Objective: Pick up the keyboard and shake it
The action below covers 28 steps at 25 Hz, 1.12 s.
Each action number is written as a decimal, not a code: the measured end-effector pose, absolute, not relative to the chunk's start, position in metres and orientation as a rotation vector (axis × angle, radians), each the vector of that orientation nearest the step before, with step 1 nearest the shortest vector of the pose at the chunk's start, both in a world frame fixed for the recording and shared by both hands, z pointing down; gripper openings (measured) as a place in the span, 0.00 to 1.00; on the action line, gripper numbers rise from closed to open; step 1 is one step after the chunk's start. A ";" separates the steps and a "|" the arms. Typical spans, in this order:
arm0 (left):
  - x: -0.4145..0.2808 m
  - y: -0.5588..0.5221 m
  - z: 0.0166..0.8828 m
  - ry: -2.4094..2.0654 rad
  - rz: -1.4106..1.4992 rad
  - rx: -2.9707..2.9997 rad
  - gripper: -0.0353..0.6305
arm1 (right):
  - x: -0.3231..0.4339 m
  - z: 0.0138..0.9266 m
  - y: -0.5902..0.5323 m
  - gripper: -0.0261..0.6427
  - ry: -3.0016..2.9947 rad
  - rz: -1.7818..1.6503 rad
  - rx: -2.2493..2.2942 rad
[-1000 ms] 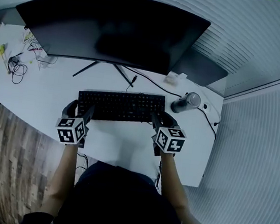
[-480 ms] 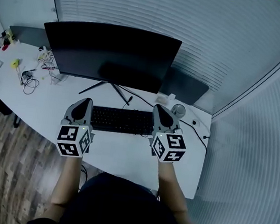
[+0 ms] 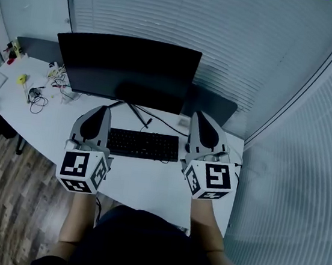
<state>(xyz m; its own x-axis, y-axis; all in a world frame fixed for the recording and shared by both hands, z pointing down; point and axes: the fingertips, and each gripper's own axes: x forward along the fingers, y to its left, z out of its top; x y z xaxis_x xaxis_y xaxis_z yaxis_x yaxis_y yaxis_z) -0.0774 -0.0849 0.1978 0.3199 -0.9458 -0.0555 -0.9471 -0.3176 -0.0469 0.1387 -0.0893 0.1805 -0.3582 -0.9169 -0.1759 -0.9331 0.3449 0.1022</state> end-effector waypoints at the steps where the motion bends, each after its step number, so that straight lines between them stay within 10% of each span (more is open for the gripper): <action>1: -0.076 -0.082 0.198 1.792 0.025 -2.493 0.09 | 0.139 0.181 -0.087 0.08 2.505 0.290 -1.725; 28: -0.059 -0.049 0.219 1.803 0.002 -2.532 0.09 | 0.133 0.209 -0.064 0.08 2.600 0.206 -1.660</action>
<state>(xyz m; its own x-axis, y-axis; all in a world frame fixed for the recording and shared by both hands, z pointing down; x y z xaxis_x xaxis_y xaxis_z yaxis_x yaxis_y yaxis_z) -0.0591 -0.0489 0.2190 0.3272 -0.9447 -0.0207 -0.9448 -0.3267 -0.0264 0.1325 -0.0637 0.2094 -0.4225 -0.8992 -0.1136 -0.9059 0.4149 0.0849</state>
